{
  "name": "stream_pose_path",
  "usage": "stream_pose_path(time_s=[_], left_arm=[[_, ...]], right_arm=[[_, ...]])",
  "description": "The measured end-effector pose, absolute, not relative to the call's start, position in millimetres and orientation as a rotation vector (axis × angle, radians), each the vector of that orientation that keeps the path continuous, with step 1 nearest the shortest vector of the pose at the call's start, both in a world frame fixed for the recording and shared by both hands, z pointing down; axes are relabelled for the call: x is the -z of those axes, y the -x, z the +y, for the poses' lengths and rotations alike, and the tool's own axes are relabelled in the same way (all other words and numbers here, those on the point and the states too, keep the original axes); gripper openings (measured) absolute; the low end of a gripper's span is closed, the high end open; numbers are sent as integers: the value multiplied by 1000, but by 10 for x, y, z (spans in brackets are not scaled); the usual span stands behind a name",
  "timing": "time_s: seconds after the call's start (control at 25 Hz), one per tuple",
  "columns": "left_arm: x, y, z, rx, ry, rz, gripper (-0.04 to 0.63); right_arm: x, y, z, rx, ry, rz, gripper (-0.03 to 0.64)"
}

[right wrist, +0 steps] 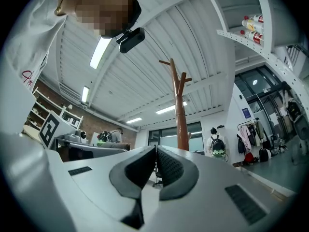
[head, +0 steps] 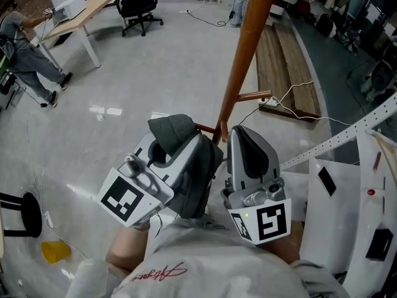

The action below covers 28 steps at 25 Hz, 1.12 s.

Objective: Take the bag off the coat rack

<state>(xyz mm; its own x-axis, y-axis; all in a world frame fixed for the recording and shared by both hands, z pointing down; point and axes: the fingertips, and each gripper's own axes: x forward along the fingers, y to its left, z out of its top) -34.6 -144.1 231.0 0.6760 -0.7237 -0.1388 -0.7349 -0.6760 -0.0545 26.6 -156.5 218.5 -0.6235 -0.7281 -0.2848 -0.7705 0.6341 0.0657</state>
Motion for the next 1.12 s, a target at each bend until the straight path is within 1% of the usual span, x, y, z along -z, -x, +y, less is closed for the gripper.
stream_pose_path(time_s=[0.56,0.68,0.84,1.12], left_arm=[[-2210,356,-705,-190,2828,1117,37],[-2147,368,-540,-243,2830,1096,37],[-2248,407,-311,-188,2844,1086,37],[-2241,434,35,-198,2863,1046,37]], right_arm=[[-2141,-232,-763,-286,1350,2581,20],[-2155,-202,-581,-282,1372,2568,20],[-2185,-168,-338,-277,1402,2556,20],[-2187,-106,-16,-275,1436,2537,20]])
